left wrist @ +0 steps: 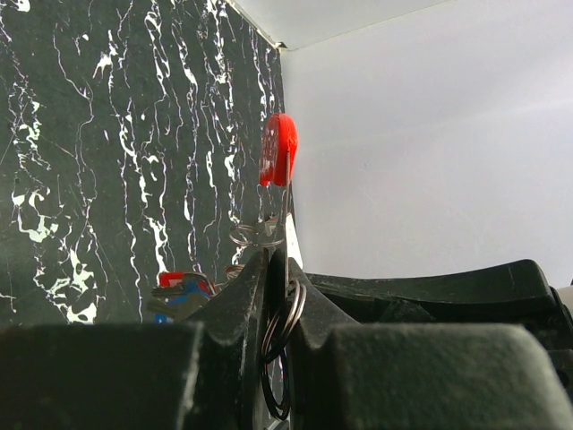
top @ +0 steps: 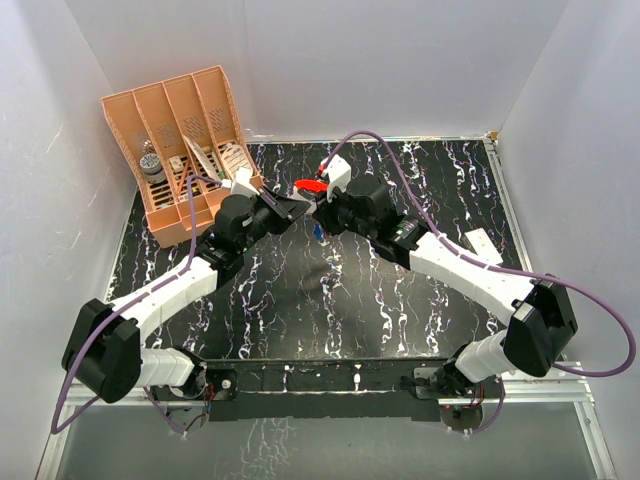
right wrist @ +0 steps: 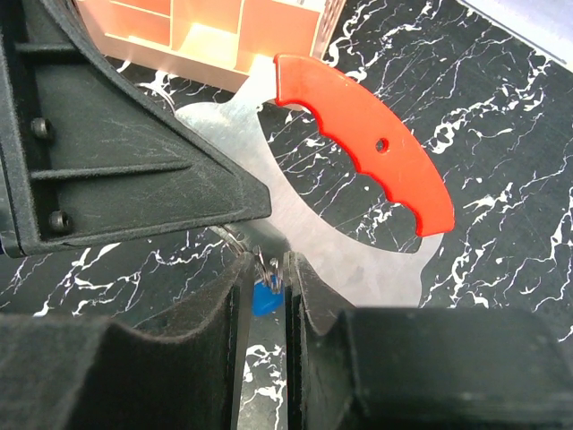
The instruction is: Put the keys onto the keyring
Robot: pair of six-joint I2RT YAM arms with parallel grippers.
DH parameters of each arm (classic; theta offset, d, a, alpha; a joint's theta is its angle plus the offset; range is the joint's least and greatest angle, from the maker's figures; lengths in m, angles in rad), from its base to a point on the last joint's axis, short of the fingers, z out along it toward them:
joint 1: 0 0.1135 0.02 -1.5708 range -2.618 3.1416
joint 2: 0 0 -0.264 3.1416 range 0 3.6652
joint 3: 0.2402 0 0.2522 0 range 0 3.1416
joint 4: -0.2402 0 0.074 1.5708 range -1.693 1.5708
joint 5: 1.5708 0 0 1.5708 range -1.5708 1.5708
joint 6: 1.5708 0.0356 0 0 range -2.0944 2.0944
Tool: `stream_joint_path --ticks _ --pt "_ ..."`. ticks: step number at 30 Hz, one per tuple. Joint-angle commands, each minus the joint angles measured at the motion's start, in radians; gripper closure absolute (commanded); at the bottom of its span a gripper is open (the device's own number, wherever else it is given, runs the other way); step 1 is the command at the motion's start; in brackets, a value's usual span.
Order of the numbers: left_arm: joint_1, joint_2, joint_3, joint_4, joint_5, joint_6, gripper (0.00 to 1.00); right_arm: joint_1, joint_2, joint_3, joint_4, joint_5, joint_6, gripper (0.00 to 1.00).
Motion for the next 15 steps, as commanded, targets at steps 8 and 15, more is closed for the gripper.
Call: stream_joint_path --ticks 8,15 --pt "0.002 -0.031 0.044 0.036 0.015 -0.006 1.00 0.002 0.018 0.011 0.024 -0.013 -0.012 0.84" --pt "0.002 -0.028 0.044 0.037 0.019 -0.006 1.00 0.002 0.014 0.011 0.041 0.002 -0.016 0.96"
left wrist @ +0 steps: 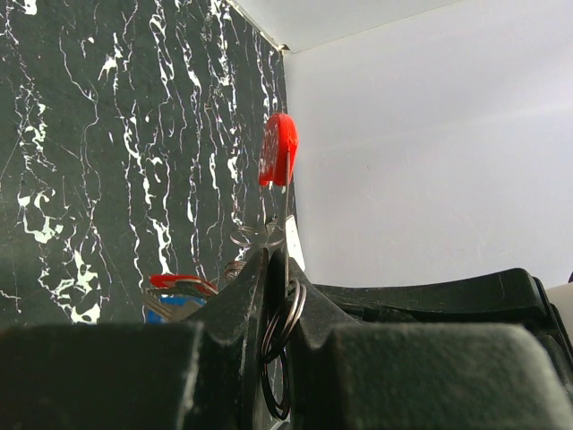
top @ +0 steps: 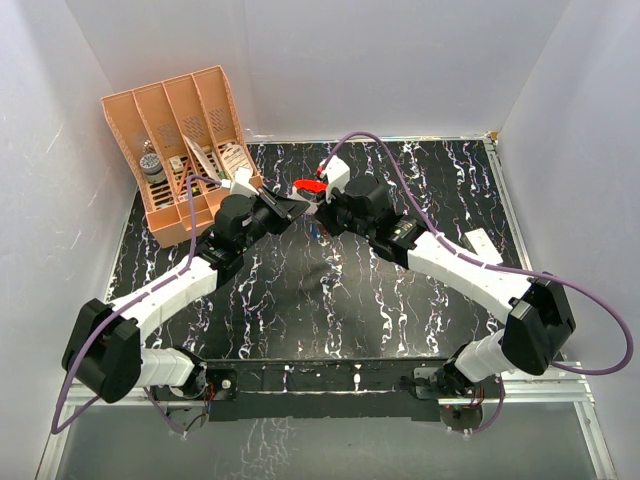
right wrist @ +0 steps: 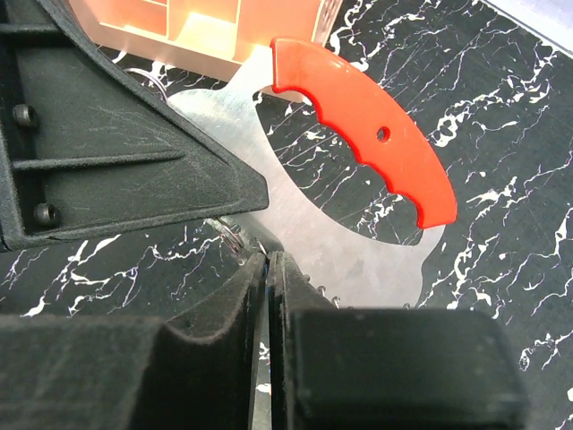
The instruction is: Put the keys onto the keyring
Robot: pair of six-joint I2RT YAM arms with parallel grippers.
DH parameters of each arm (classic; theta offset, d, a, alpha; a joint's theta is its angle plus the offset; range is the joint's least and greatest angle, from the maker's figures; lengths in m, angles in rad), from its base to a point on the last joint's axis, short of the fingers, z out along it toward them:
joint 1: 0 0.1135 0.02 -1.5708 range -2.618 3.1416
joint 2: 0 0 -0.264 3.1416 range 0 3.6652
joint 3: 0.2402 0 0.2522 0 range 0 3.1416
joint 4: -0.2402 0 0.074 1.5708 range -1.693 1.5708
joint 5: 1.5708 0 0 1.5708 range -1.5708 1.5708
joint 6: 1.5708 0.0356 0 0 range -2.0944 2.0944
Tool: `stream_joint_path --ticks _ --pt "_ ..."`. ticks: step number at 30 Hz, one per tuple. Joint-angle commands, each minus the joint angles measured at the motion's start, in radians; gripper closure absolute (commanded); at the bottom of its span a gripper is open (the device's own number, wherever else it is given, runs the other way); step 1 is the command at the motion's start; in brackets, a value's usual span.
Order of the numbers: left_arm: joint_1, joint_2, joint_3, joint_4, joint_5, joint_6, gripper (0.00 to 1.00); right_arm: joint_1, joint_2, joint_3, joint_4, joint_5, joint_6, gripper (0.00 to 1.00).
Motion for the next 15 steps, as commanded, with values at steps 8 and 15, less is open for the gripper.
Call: stream_joint_path --ticks 8,15 --pt "0.000 0.001 0.048 0.032 0.023 0.003 1.00 0.001 -0.027 0.024 0.062 0.029 -0.025 1.00" --pt "0.000 0.047 0.061 0.019 0.034 0.007 1.00 0.002 -0.037 0.053 0.054 0.046 -0.047 1.00"
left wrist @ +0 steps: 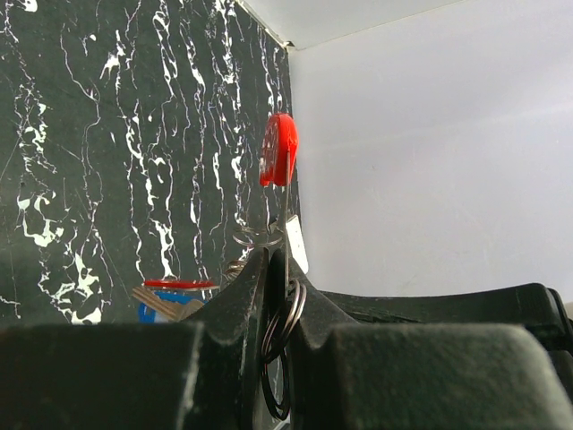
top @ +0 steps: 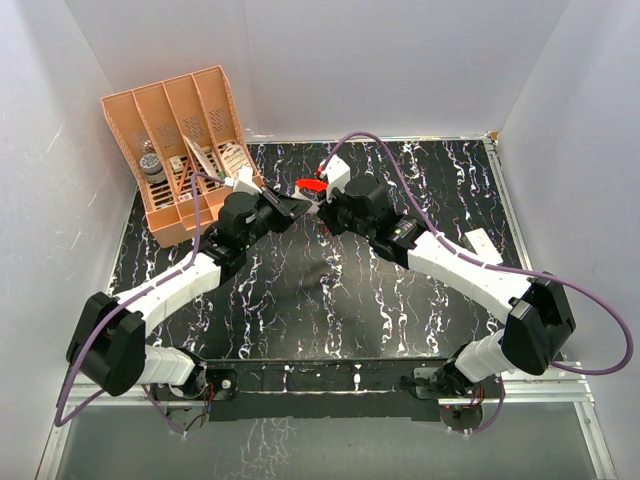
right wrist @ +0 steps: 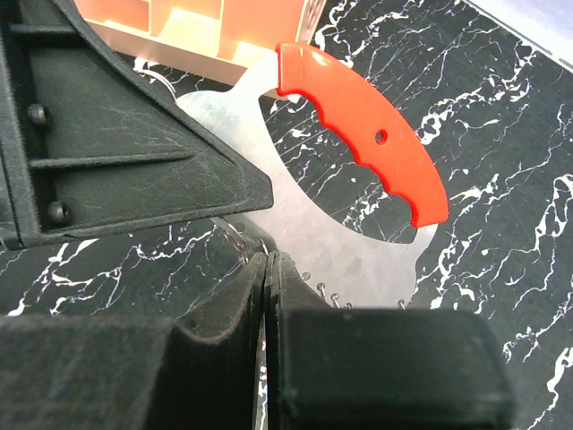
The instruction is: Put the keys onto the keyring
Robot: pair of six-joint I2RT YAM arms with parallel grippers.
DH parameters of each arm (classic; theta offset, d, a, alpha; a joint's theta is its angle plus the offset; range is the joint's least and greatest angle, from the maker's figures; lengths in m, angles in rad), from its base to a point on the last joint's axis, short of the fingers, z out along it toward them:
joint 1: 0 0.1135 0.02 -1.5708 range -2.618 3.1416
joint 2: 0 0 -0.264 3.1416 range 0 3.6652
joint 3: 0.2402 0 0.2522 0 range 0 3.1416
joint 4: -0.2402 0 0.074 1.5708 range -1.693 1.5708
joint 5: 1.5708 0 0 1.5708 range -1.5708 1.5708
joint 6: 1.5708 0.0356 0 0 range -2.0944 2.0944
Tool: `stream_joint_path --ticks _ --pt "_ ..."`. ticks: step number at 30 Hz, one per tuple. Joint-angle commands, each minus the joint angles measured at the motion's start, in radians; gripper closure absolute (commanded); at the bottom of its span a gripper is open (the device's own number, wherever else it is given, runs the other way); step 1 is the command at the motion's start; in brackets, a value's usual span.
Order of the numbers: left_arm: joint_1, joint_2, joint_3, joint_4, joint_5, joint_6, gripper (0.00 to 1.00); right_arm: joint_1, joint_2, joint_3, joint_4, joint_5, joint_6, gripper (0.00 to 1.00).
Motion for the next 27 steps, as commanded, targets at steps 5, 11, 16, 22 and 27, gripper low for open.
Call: stream_joint_path --ticks 5,11,16,22,27 --pt "0.000 0.039 0.052 0.003 0.036 0.010 1.00 0.002 -0.031 0.082 0.039 0.029 -0.055 1.00" --pt "0.000 0.045 0.057 0.012 0.048 0.010 1.00 0.003 -0.011 0.105 0.032 0.028 -0.066 1.00" --pt "0.001 0.029 0.054 -0.001 0.041 0.012 1.00 0.004 -0.010 0.104 0.025 0.025 -0.053 0.95" --pt "0.001 0.018 0.056 0.001 0.045 0.010 1.00 0.003 -0.011 0.093 -0.013 0.009 -0.035 0.84" --pt "0.000 0.006 0.054 -0.003 0.042 0.009 1.00 0.004 -0.012 0.068 -0.035 0.013 -0.026 0.83"
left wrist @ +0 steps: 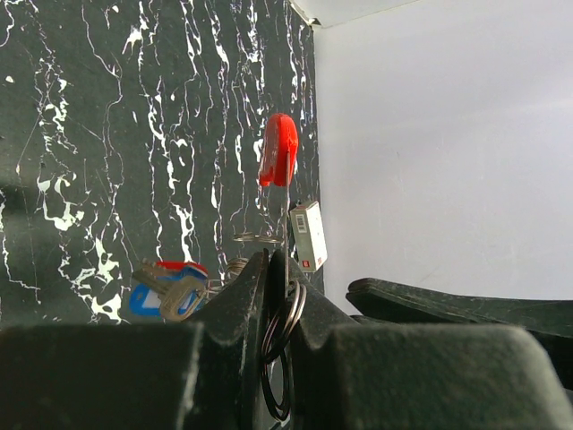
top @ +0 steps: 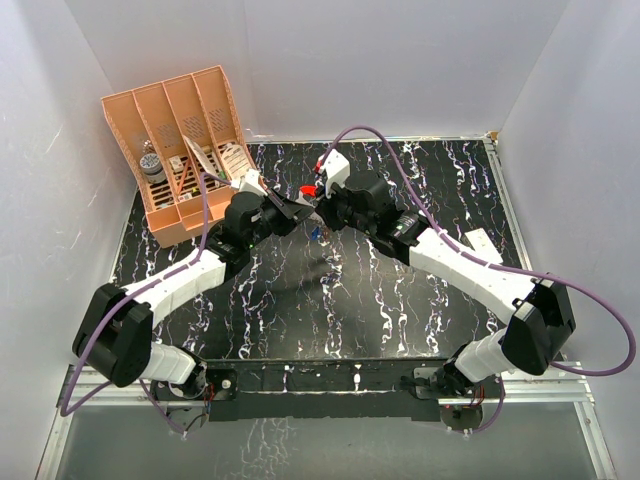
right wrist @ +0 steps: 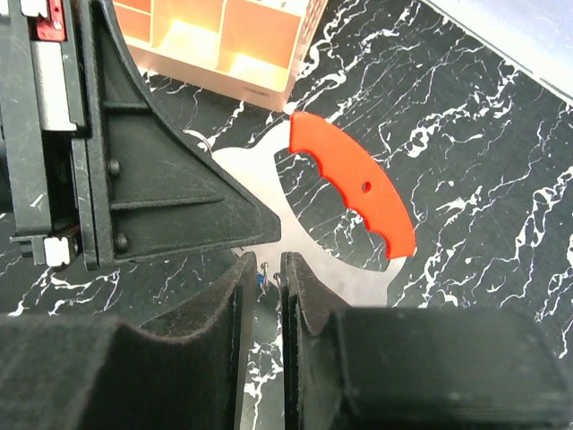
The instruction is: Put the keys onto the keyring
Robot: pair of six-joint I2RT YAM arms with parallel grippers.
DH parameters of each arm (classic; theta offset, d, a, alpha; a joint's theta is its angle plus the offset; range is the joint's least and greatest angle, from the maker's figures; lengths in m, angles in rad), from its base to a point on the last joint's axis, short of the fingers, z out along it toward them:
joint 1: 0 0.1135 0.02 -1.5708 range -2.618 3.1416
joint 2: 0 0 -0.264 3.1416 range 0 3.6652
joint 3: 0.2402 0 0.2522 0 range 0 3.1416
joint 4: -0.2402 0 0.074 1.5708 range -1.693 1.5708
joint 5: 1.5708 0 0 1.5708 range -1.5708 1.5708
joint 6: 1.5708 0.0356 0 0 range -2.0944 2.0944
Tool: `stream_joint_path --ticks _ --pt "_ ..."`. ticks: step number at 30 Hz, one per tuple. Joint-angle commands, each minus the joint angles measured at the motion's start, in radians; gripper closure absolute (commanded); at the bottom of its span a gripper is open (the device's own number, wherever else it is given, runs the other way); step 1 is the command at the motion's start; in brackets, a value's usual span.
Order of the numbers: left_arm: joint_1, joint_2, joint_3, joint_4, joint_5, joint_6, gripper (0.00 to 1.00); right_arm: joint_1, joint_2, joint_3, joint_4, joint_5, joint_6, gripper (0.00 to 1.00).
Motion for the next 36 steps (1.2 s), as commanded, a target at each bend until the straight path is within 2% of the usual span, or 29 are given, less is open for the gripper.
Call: stream_joint_path --ticks 1,15,27,32,36 --pt "0.000 -0.056 0.042 0.019 0.016 0.002 1.00 0.003 -0.014 0.001 0.006 -0.002 0.014 0.83" --pt "0.001 -0.063 0.044 0.021 0.017 -0.010 1.00 0.003 -0.050 -0.103 0.072 -0.047 0.110 0.78" --pt "0.004 -0.073 0.045 0.017 0.013 -0.018 1.00 0.003 -0.030 -0.099 0.087 -0.018 0.159 0.75" --pt "0.009 -0.082 0.033 0.024 0.002 -0.049 1.00 0.003 -0.028 -0.101 0.109 -0.004 0.183 0.73" --pt "0.012 -0.091 0.000 0.080 -0.032 -0.109 1.00 0.003 -0.097 -0.147 0.197 0.003 0.223 0.71"
